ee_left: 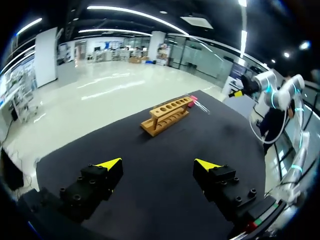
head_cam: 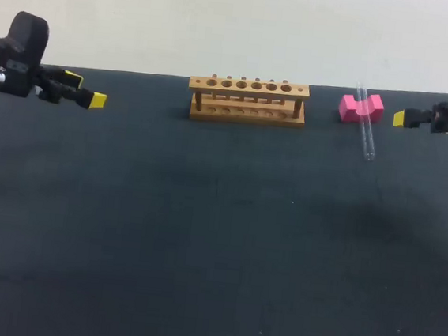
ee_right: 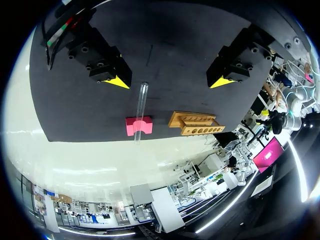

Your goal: Grasp the test tube, adjust it, and insert it.

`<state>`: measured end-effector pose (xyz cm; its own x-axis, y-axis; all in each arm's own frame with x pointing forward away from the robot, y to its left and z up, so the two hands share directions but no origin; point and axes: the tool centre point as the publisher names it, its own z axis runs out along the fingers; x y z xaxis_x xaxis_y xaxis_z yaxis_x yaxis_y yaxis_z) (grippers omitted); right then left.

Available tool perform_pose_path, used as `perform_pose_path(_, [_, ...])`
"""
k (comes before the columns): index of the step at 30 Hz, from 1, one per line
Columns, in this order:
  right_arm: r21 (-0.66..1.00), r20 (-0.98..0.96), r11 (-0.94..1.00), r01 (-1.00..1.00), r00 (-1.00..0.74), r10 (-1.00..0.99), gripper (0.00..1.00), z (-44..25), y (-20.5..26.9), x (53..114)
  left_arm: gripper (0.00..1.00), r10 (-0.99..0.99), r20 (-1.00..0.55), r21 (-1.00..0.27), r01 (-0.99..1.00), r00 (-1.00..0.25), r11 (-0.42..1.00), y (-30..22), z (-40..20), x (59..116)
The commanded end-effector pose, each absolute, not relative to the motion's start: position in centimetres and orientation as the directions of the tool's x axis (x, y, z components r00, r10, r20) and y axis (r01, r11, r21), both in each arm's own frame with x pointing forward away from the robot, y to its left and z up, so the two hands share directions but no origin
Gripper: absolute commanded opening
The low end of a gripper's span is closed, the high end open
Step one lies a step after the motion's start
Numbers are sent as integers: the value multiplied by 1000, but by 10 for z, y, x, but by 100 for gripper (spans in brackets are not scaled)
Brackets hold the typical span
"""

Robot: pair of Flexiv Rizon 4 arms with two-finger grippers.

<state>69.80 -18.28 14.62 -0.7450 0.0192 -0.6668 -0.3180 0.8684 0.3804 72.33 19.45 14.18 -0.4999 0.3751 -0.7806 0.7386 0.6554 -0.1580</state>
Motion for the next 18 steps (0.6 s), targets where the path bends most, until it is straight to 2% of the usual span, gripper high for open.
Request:
perform_pose_path(1, [379, -667, 869, -317, -745, 19, 100, 146, -183, 697, 100, 410, -857, -175, 924, -313, 341, 191, 128, 739])
perform_pose_path(8, [379, -667, 869, -317, -745, 19, 100, 146, -183, 697, 100, 411, -890, -100, 963, -199, 250, 177, 107, 759])
perform_pose_path(18, [379, -667, 869, -317, -745, 19, 100, 146, -183, 697, 100, 348, -923, -79, 965, -166, 251, 152, 89, 789])
